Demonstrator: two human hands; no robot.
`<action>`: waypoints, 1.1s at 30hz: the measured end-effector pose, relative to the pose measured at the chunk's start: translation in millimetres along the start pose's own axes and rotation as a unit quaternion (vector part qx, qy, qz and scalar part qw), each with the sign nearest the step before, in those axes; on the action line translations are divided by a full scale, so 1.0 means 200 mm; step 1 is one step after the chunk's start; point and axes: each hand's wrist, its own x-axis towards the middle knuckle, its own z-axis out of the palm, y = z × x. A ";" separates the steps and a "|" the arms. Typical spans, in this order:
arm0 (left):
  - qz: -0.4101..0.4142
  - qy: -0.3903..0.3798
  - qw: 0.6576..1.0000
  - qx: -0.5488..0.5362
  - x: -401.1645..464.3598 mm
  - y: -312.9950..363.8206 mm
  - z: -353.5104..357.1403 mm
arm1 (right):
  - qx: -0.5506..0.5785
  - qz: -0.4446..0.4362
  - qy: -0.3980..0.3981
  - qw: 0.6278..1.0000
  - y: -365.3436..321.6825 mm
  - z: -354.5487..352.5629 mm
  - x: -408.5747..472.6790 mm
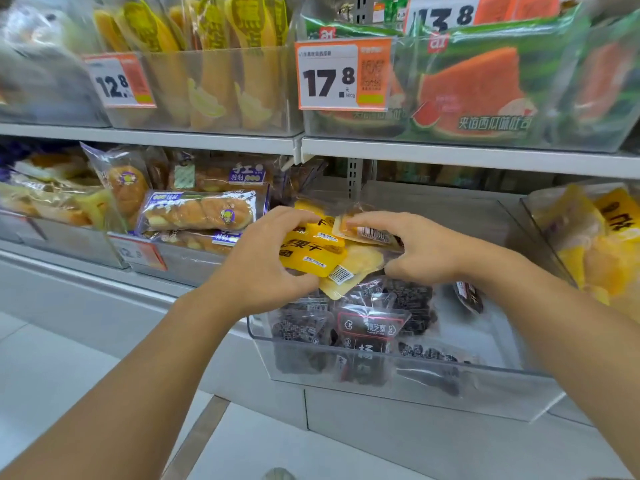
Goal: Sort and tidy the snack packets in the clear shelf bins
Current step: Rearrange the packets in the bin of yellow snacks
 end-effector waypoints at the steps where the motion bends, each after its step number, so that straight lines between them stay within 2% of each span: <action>1: -0.002 -0.005 1.000 -0.001 0.00 0.01 0.00 | 0.001 0.003 -0.008 1.000 -0.01 0.00 -0.01; 7: -0.047 -0.096 0.994 0.029 0.00 0.09 0.00 | 0.015 0.030 0.018 0.999 -0.08 0.03 0.03; 10: -0.091 -0.145 0.982 0.081 0.01 0.16 0.03 | -0.032 0.027 0.019 0.999 -0.09 -0.02 -0.04; 12: -0.128 -0.135 0.969 0.163 0.02 0.22 0.05 | -0.090 0.072 0.017 0.993 -0.06 -0.11 -0.13; 14: -0.142 -0.083 0.963 0.212 0.05 0.28 0.07 | -0.150 0.165 0.043 0.974 -0.01 -0.19 -0.22; 16: -0.076 -0.040 0.974 0.208 0.10 0.34 0.10 | -0.198 0.239 0.062 0.949 0.03 -0.22 -0.26; 17: -0.033 -0.045 0.979 0.199 0.12 0.38 0.12 | -0.206 0.269 0.047 0.940 0.04 -0.20 -0.27; 19: 0.020 -0.104 0.976 0.190 0.17 0.43 0.19 | -0.217 0.307 -0.024 0.926 0.08 -0.14 -0.24; 23: -0.006 -0.213 0.953 0.214 0.21 0.47 0.32 | -0.206 0.312 -0.115 0.920 0.17 0.00 -0.17; 26: -0.028 -0.206 0.956 0.208 0.24 0.47 0.36 | -0.192 0.320 -0.121 0.920 0.19 0.03 -0.16; 29: -0.038 -0.168 0.956 0.236 0.26 0.50 0.39 | -0.166 0.355 -0.091 0.916 0.15 0.02 -0.19; 33: -0.059 -0.143 0.959 0.237 0.28 0.51 0.40 | -0.172 0.356 -0.028 0.918 0.07 -0.08 -0.26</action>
